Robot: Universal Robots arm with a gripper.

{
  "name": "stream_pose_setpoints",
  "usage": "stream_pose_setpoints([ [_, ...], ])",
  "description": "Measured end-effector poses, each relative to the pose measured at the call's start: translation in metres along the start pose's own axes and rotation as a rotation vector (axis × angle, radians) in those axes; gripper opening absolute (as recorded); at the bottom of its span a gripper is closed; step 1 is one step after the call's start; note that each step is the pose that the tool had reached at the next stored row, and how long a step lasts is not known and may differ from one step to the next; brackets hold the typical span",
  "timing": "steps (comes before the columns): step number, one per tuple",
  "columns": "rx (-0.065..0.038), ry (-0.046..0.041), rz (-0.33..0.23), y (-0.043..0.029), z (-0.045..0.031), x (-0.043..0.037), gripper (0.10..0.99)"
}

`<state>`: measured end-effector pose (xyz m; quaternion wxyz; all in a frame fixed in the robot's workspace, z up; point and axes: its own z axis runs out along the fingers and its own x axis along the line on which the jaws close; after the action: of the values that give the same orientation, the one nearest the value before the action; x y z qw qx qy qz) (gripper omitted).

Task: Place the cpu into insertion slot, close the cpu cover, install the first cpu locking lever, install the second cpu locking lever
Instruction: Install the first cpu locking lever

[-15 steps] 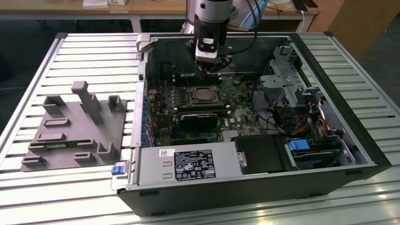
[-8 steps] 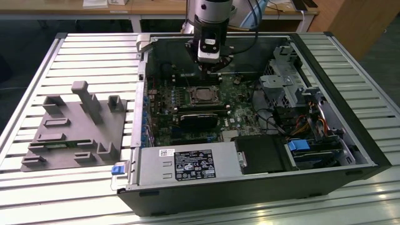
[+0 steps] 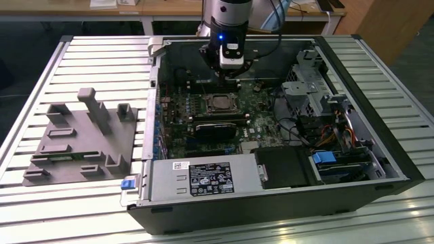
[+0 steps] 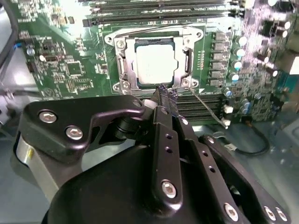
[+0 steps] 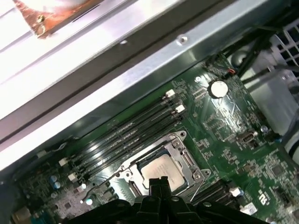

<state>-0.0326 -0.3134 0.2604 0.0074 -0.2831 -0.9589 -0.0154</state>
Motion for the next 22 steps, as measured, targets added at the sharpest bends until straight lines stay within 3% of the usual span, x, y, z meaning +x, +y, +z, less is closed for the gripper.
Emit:
stream_pose_setpoints([
  [8, -0.01, -0.009, -0.116, 0.0, 0.0018, -0.0001, 0.106],
  [22, -0.006, -0.0012, -0.371, -0.0001, 0.0043, -0.0001, 0.106],
])
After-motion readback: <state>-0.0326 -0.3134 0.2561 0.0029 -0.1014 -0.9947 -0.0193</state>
